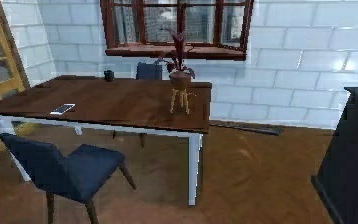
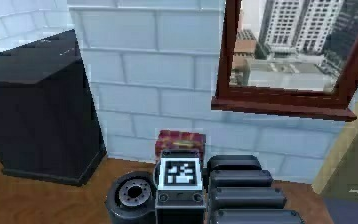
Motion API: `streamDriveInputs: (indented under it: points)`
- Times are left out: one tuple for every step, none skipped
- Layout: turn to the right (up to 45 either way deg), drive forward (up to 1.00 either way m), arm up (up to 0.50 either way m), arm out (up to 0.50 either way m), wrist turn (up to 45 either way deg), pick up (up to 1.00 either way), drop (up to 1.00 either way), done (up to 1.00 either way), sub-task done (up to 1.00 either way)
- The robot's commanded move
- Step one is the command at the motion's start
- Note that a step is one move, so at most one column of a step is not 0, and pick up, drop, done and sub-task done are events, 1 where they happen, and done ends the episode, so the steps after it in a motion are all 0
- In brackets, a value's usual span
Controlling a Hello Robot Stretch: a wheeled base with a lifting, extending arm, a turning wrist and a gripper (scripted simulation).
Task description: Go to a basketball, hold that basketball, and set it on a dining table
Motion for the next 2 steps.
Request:
streamDriveInputs:
  points:
    - [-30.0, 0.00, 0.00, 0.00, 0.0, 0.00, 0.00, 0.00, 0.00]
    - [0.0, 0.15, 0.00, 0.00, 0.0, 0.00, 0.00, 0.00, 0.00]
